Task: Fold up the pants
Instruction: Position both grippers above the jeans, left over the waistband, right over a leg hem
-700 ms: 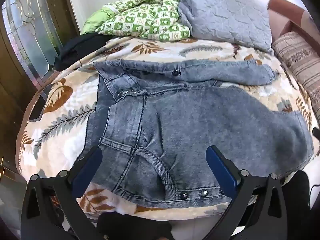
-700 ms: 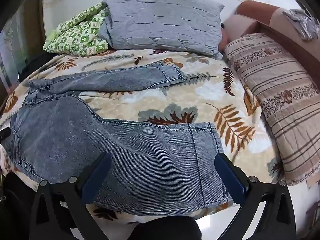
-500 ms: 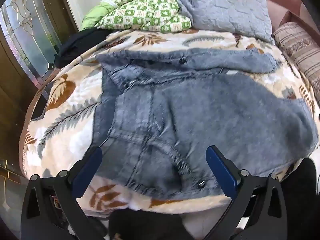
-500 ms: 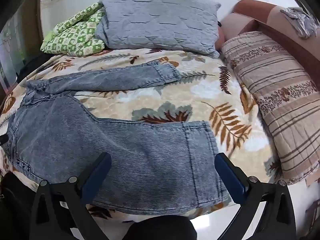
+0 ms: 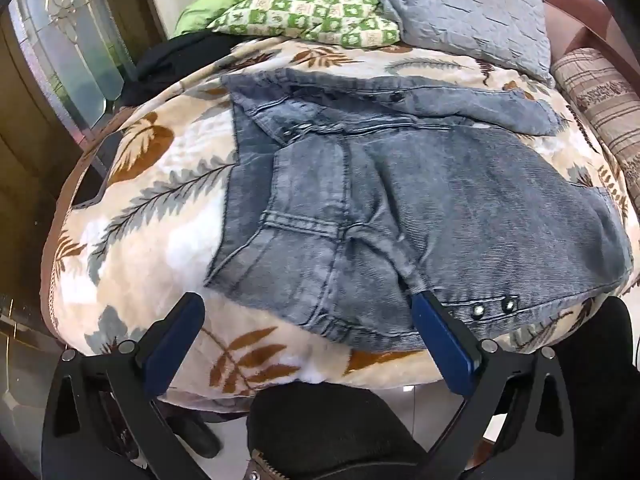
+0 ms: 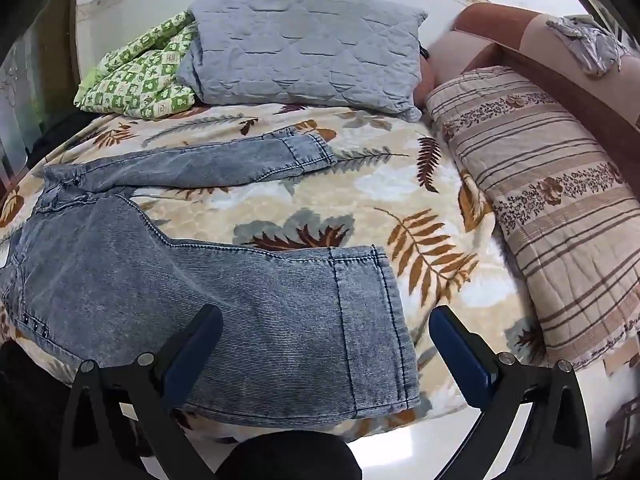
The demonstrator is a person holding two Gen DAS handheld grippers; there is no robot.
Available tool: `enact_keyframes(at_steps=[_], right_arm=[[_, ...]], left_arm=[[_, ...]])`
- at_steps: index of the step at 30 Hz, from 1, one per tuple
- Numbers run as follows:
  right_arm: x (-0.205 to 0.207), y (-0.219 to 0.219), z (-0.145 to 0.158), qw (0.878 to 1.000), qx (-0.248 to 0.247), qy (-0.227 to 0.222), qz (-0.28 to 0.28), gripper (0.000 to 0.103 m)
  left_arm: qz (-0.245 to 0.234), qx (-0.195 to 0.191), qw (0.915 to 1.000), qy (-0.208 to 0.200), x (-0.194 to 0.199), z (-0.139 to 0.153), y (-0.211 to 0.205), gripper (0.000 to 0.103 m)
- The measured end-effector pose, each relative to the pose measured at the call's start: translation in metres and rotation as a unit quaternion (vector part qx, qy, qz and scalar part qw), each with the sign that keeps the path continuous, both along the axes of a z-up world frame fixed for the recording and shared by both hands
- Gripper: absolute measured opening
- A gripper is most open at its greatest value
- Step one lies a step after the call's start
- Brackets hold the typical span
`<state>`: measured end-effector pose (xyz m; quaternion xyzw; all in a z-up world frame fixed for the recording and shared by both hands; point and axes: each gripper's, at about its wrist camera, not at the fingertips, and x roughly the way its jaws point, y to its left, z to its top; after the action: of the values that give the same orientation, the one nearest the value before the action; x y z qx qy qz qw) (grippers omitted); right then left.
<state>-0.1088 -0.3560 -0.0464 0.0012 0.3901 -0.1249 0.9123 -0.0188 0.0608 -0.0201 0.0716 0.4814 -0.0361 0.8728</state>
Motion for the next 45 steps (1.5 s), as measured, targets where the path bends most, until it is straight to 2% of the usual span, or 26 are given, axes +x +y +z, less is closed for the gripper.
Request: enact_keyframes(at_steps=[7,23,45], right_arm=[[-0.001,0.001,-0.001,1.0,-0.014,0.003,0.003,0.103],[-0.001,-0.011,-0.011,1.0,0.005,0.012,-0.017,0.103],[-0.003,-0.024,-0.02,0.999,0.035,0.014,-0.033,0.103]], left_arm=[[-0.028,0.006,0.9996,-0.002,-0.003,0.004,-0.02,0.103],[-0.006,-0.003,1.0,0.0,0.007,0.01,-0.018,0.103],[-0.038,-0.011,0.9991,0.018,0.018,0.012,-0.053,0.103]])
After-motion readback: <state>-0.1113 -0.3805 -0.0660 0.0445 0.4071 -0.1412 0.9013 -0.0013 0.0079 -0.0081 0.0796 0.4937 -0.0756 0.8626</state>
